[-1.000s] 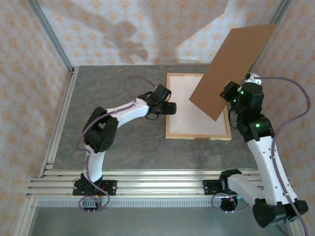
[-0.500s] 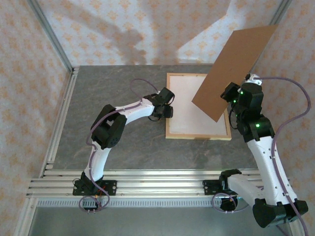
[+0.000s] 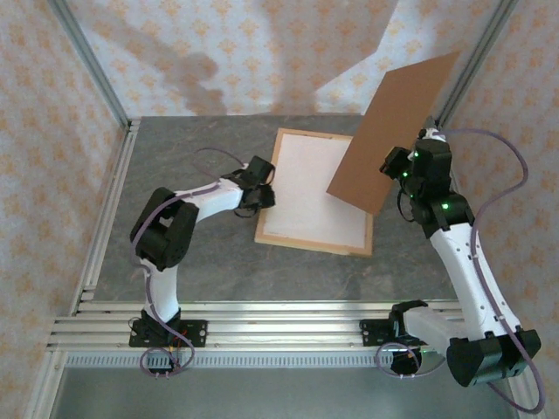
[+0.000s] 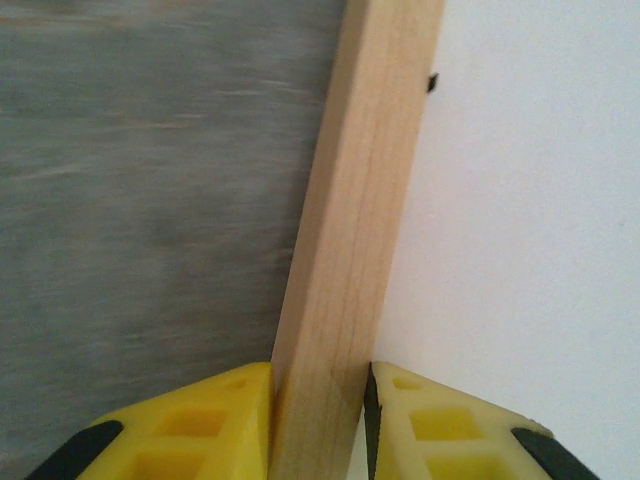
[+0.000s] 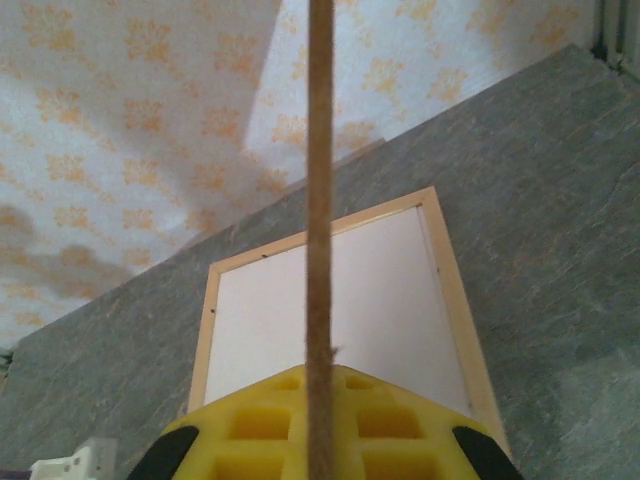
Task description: Put the photo into the frame
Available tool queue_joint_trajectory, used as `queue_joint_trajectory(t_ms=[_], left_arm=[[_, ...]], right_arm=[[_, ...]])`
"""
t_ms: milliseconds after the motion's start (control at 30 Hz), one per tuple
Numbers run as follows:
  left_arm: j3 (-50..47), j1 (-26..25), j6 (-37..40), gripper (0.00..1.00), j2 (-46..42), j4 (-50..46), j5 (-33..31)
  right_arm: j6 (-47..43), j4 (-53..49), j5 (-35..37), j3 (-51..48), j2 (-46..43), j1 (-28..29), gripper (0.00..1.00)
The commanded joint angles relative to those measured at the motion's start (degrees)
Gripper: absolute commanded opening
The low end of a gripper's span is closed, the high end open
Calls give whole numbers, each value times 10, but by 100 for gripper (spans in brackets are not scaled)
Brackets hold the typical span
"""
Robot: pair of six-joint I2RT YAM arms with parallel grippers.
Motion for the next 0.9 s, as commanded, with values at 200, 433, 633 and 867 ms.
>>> queue_joint_trajectory(t_ms=[200, 433, 633, 867], left_arm=[[-112, 44, 4, 26, -108, -27, -39], [-212, 66, -36, 24, -156, 11, -25], [-240, 69, -63, 33, -186, 31, 14], [-230, 126, -62, 60, -233, 52, 46]], right_arm=[[37, 101, -90, 10, 20, 0, 0], [62, 133, -147, 12, 57, 0, 0], [88, 158, -244, 20, 104, 0, 0], [173, 223, -388, 16, 158, 1, 0]])
